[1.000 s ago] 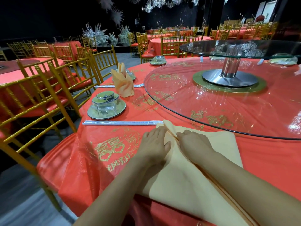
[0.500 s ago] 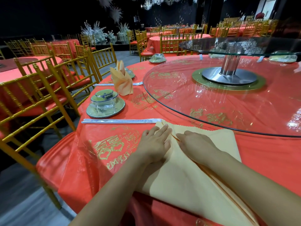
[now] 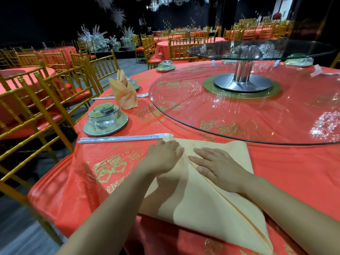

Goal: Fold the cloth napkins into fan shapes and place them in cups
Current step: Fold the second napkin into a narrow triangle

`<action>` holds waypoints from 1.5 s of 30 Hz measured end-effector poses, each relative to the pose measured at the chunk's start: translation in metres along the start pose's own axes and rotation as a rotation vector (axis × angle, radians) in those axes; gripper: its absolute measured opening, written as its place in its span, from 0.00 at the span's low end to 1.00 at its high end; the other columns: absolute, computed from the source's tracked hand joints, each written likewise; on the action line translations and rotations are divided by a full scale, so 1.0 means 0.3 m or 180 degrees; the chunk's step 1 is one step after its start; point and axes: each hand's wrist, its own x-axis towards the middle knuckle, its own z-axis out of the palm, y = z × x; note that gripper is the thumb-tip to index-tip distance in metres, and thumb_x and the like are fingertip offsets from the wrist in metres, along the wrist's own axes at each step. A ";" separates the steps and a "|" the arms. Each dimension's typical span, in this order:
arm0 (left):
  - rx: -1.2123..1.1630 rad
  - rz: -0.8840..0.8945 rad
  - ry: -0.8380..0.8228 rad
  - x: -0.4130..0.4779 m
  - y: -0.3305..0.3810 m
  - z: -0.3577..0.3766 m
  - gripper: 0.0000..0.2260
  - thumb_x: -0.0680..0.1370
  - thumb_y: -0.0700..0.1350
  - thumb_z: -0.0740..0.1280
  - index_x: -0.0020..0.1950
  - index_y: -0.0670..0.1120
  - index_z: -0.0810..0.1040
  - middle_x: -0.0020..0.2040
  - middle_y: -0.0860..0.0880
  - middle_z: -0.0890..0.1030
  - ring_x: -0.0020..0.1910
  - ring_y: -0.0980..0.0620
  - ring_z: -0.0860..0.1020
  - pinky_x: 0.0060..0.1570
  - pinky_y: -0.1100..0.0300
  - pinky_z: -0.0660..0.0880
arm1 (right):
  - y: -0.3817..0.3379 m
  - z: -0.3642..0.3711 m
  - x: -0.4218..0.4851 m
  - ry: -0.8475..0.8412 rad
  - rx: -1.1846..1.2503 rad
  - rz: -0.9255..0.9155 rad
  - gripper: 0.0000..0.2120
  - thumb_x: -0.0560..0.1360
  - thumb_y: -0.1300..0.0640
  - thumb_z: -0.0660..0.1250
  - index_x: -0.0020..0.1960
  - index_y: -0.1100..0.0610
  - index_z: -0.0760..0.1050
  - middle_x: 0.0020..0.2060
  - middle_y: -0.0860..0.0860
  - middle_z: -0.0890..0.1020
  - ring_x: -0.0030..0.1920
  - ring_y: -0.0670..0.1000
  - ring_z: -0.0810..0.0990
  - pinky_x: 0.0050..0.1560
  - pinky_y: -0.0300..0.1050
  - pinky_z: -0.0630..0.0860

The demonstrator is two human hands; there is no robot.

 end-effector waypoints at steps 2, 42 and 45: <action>0.0022 -0.0304 -0.0099 0.006 0.055 -0.009 0.24 0.80 0.61 0.47 0.61 0.46 0.71 0.65 0.47 0.72 0.64 0.43 0.65 0.60 0.46 0.61 | 0.003 0.002 0.001 0.0063 0.0030 -0.0017 0.46 0.63 0.30 0.19 0.74 0.40 0.52 0.76 0.44 0.50 0.76 0.47 0.48 0.73 0.46 0.45; -0.0072 -0.0653 0.0264 -0.008 0.122 0.116 0.39 0.74 0.70 0.47 0.75 0.44 0.52 0.78 0.49 0.48 0.76 0.44 0.44 0.68 0.32 0.40 | -0.118 -0.010 -0.299 -0.0173 0.0460 0.0297 0.55 0.54 0.25 0.17 0.76 0.51 0.37 0.71 0.41 0.32 0.69 0.39 0.27 0.66 0.31 0.25; -0.0091 -0.0654 0.0269 -0.005 0.122 0.118 0.39 0.74 0.70 0.47 0.76 0.44 0.52 0.78 0.49 0.48 0.76 0.44 0.44 0.68 0.33 0.40 | -0.131 -0.025 -0.323 -0.0442 0.0593 0.0372 0.54 0.55 0.23 0.21 0.75 0.50 0.35 0.70 0.40 0.31 0.68 0.37 0.26 0.59 0.25 0.22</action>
